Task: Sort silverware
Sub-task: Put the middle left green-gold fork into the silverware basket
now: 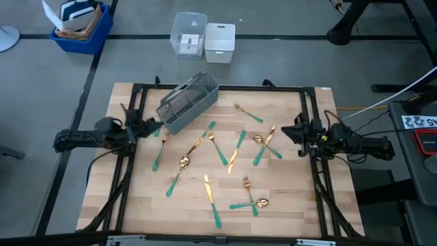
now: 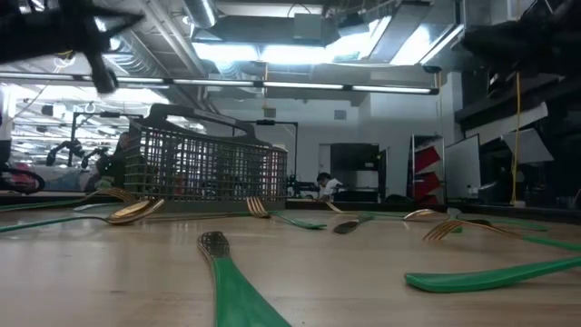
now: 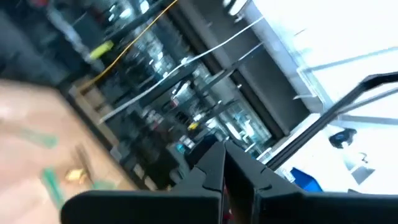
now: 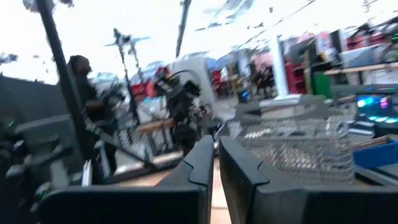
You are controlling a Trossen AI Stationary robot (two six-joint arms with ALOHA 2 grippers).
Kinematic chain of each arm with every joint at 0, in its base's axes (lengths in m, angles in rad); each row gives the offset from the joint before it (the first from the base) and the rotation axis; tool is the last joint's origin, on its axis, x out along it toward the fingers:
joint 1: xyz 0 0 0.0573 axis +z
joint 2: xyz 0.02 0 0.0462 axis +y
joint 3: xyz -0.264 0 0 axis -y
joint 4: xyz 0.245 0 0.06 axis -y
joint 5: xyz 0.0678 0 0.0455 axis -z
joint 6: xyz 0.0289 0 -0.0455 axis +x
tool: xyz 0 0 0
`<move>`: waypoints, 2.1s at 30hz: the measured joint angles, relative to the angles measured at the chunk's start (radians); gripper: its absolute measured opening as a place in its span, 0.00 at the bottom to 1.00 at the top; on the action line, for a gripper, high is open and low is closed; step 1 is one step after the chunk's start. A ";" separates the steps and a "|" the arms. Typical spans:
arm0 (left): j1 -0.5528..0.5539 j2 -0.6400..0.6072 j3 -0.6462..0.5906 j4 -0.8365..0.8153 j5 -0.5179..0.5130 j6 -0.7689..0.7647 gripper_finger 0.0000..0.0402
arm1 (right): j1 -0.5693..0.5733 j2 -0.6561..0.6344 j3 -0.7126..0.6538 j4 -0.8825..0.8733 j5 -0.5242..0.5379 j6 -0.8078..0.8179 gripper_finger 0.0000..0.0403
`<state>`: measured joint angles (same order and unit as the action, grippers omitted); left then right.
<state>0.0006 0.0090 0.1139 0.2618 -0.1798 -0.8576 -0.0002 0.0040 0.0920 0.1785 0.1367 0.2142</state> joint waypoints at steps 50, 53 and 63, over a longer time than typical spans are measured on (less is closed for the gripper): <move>0.000 0.776 0.723 -1.581 -0.257 -0.057 0.28 | 0.000 0.000 0.002 0.007 0.136 0.025 0.08; 0.000 0.776 0.693 -1.506 -0.178 -0.056 0.27 | 0.000 0.000 0.002 0.007 0.136 0.025 0.08; 0.000 0.795 0.574 -1.366 0.004 -0.116 0.26 | 0.000 0.000 0.002 0.007 0.134 0.025 0.08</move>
<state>0.0006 0.8044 0.6883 -1.1037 -0.1760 -0.9732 -0.0006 0.0040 0.0944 0.1852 0.2704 0.2390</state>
